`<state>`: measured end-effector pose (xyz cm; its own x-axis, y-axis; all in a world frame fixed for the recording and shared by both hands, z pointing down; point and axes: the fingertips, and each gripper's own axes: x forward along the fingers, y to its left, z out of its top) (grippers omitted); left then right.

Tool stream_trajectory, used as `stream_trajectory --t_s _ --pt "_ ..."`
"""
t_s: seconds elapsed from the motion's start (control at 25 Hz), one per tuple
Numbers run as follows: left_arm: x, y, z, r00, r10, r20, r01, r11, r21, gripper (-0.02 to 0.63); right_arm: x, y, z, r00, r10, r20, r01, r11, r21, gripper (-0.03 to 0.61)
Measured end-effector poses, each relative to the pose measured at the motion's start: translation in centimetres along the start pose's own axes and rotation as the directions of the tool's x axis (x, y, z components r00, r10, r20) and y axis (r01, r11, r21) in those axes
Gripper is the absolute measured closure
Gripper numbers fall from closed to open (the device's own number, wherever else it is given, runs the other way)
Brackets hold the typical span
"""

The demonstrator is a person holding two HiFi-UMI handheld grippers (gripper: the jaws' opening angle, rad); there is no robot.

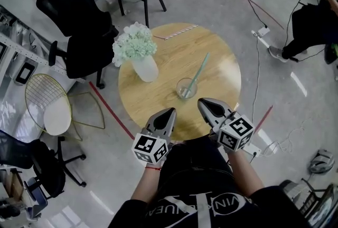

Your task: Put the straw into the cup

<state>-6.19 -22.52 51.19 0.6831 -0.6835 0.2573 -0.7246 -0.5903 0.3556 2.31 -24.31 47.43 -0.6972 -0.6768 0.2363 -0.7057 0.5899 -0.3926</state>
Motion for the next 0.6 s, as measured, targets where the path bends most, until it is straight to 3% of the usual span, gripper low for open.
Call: stream_trajectory --t_s 0.6 --pt "-2.6 -0.8 2.2 0.998 0.000 0.067 -0.003 0.999 0.047 0.607 -1.5 3.3 1.3 0.999 0.014 0.045 -0.011 0.998 -0.067 0.575"
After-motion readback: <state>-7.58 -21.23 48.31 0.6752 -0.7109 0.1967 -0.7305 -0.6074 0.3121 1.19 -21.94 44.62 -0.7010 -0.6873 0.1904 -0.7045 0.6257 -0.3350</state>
